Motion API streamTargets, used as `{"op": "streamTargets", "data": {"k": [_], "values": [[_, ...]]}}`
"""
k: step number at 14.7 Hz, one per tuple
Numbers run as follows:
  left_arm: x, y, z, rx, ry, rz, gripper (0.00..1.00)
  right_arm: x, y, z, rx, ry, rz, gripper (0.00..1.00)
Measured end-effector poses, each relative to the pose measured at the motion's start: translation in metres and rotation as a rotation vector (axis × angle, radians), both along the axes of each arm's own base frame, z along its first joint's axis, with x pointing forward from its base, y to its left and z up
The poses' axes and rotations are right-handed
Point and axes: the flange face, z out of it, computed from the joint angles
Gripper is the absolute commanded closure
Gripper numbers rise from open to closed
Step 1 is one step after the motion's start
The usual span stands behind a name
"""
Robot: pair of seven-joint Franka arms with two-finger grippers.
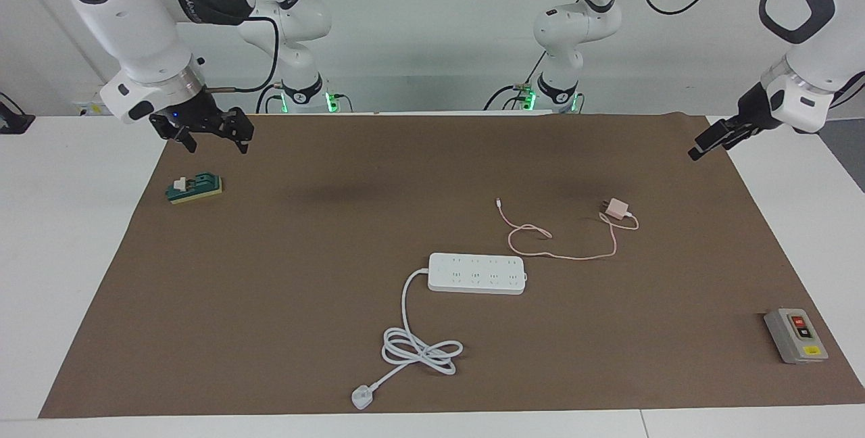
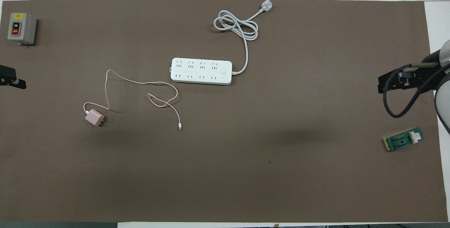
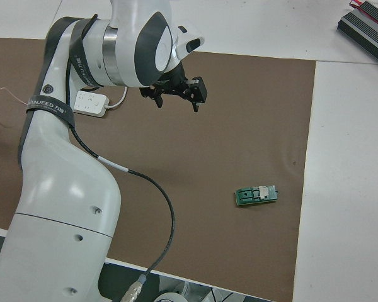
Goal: Unplug charger and place it aside
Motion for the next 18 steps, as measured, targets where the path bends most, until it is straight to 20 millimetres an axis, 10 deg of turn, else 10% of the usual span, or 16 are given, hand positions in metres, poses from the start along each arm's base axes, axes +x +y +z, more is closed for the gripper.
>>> {"op": "streamTargets", "data": {"k": [18], "values": [[0.000,-0.073,0.042,0.135,-0.082,-0.124,0.00,-0.005,-0.025,0.039,0.005,-0.065,-0.004,0.00]]}}
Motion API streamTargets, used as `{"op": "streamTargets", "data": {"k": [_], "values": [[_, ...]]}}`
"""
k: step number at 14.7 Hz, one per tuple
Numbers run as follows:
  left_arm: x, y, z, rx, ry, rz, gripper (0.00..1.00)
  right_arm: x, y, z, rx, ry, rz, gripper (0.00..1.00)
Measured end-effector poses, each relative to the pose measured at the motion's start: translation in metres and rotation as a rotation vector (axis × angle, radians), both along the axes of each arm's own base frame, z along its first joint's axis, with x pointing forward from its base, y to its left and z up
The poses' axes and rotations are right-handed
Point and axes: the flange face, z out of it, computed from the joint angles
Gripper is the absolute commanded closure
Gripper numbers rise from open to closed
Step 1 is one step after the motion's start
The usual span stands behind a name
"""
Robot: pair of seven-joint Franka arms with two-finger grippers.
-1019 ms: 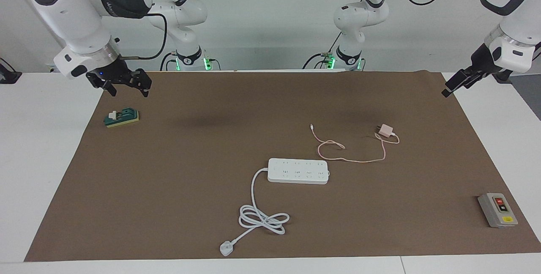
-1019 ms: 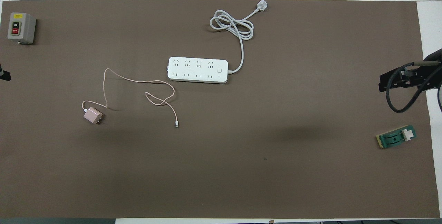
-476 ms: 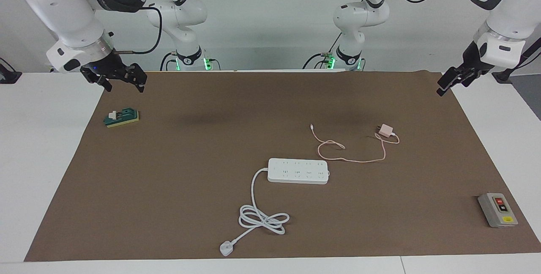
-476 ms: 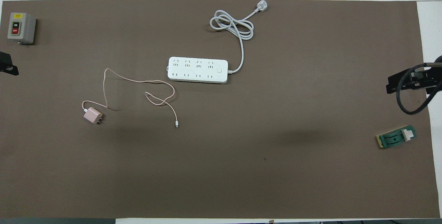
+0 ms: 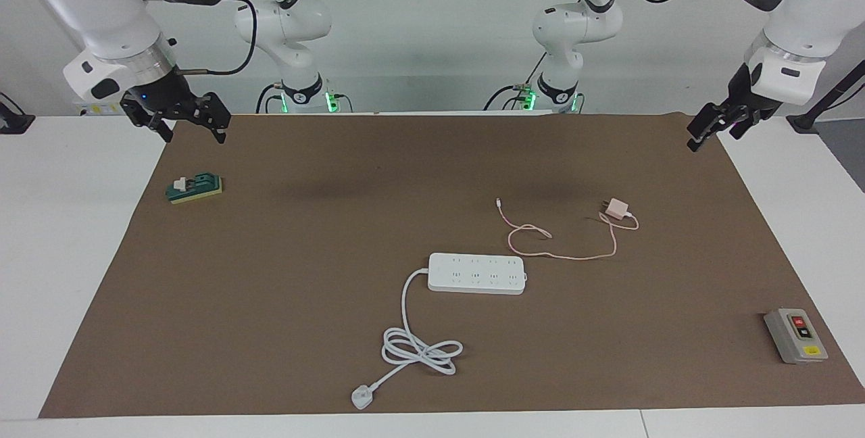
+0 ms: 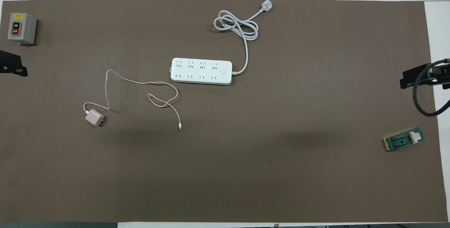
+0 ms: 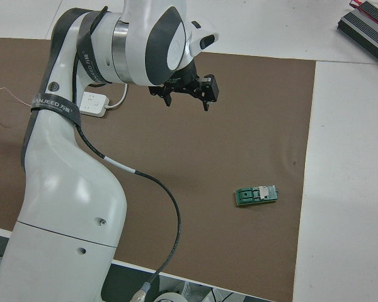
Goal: Unplug charger and place it aside
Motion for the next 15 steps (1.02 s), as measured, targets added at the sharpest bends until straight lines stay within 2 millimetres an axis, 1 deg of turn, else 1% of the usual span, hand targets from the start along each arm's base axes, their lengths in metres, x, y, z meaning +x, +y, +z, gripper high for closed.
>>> {"op": "streamTargets", "data": {"k": [3,5,7,8,10,12,15], "values": [[-0.006,-0.018,-0.007,0.001,0.013,-0.053,0.00,-0.001,-0.010,0.001,0.001,-0.003,-0.018,0.00],[-0.003,-0.034,-0.018,0.000,0.040,-0.115,0.00,-0.001,-0.008,0.001,0.001,-0.004,-0.016,0.00],[0.003,-0.044,-0.030,-0.001,0.063,-0.157,0.00,0.000,-0.005,0.002,0.001,-0.007,-0.009,0.00],[0.004,-0.045,-0.033,-0.001,0.069,-0.186,0.00,0.000,-0.004,0.002,0.001,-0.009,-0.008,0.00],[0.004,-0.046,-0.030,-0.006,0.064,-0.227,0.00,0.002,-0.006,0.003,0.000,-0.023,-0.010,0.00],[0.003,-0.047,-0.025,-0.019,0.056,-0.237,0.00,0.003,-0.008,0.004,-0.001,-0.036,-0.014,0.00],[0.003,-0.049,-0.024,-0.023,0.054,-0.240,0.00,0.003,-0.010,0.004,-0.001,-0.037,-0.016,0.00]]}}
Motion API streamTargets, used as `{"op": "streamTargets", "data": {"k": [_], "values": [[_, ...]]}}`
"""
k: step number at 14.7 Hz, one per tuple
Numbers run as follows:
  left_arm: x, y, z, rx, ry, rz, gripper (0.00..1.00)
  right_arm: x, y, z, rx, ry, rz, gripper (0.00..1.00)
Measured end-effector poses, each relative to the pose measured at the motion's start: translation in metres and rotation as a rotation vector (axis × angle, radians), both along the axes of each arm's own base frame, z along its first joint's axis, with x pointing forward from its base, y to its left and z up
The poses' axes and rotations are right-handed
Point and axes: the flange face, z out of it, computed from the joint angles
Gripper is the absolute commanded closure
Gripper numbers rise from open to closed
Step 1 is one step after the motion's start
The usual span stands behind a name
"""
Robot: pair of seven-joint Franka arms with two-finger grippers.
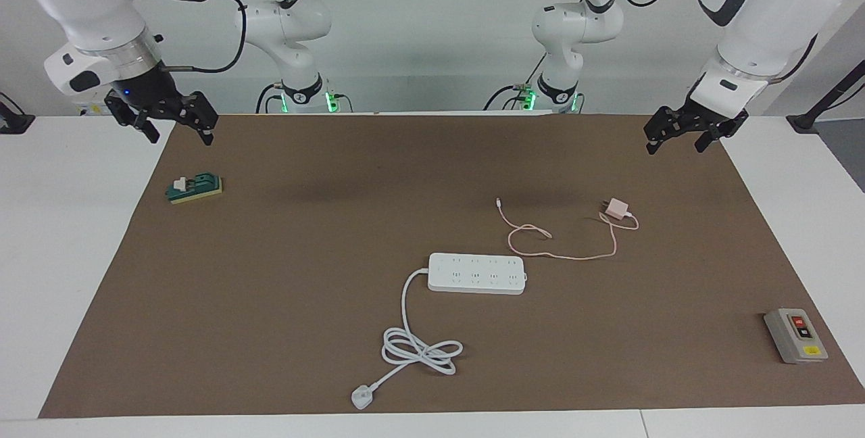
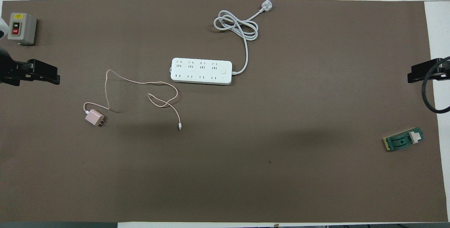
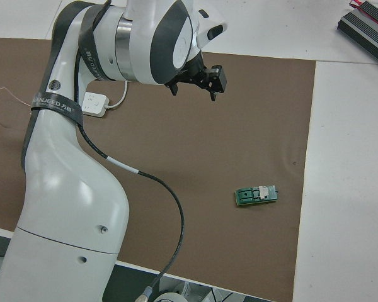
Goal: Unplug charger and place it aside
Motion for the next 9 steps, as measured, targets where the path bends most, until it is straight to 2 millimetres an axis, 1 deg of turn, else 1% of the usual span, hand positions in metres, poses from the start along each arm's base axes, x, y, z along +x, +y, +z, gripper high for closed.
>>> {"op": "streamTargets", "data": {"k": [9], "values": [[-0.0027,0.0000,0.0067,-0.001,-0.012,0.000,0.00,0.0001,0.0015,-0.0001,0.000,0.000,0.003,0.00]]}}
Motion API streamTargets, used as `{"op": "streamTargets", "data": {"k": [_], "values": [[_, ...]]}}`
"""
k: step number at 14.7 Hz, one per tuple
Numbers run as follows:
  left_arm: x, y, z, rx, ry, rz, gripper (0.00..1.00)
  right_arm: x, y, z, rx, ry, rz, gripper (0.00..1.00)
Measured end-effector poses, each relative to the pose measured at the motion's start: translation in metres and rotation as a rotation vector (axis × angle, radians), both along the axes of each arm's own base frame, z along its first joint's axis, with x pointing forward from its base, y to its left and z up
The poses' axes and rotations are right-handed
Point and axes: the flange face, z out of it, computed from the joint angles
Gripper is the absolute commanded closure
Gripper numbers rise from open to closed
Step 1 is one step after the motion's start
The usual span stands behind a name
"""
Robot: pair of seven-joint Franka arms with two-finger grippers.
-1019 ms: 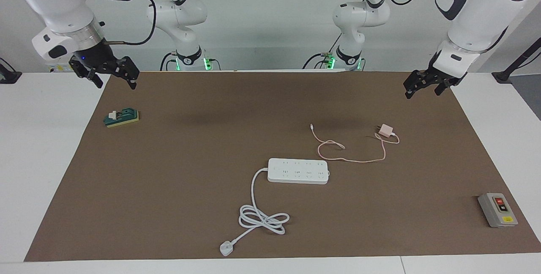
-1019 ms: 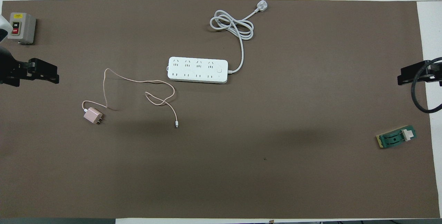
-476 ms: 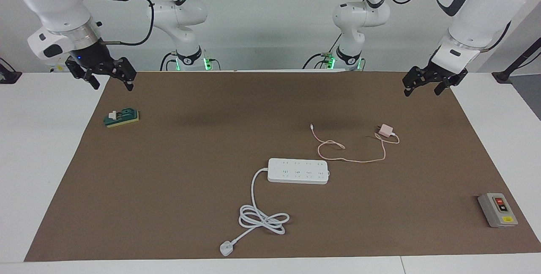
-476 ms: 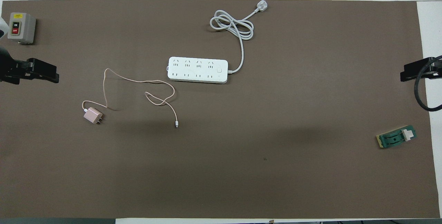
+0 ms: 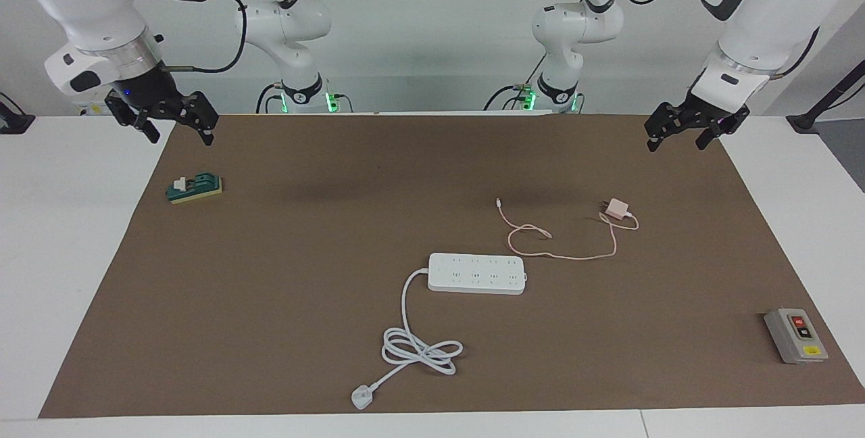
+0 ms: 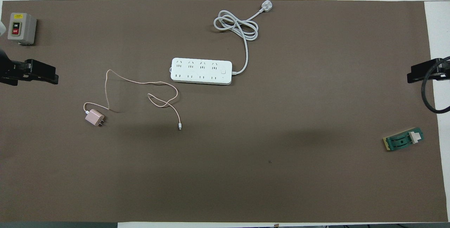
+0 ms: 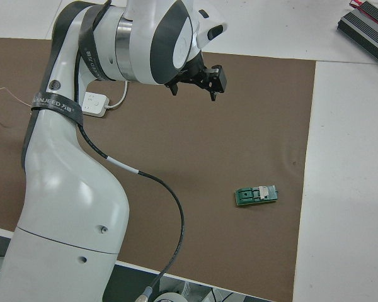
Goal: Unplug charger and place it aside
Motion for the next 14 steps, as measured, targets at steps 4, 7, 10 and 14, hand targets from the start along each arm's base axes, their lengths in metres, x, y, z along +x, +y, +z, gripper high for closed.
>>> {"op": "streamTargets", "data": {"k": [4,7,10,14], "values": [[-0.0008,0.0014,0.0028,0.000,-0.005,0.002,0.00,0.0001,0.0029,-0.0001,0.000,0.001,0.005,0.00],[-0.0024,0.0015,0.0064,0.000,-0.012,0.002,0.00,0.0002,0.0032,-0.0001,0.000,0.001,0.006,0.00],[-0.0031,0.0015,0.0077,0.000,-0.014,0.001,0.00,0.0002,0.0036,-0.0001,0.000,0.001,0.007,0.00],[-0.0041,0.0015,0.0097,0.000,-0.018,-0.011,0.00,0.0002,0.0036,0.0000,0.000,0.001,0.007,0.00]]}}
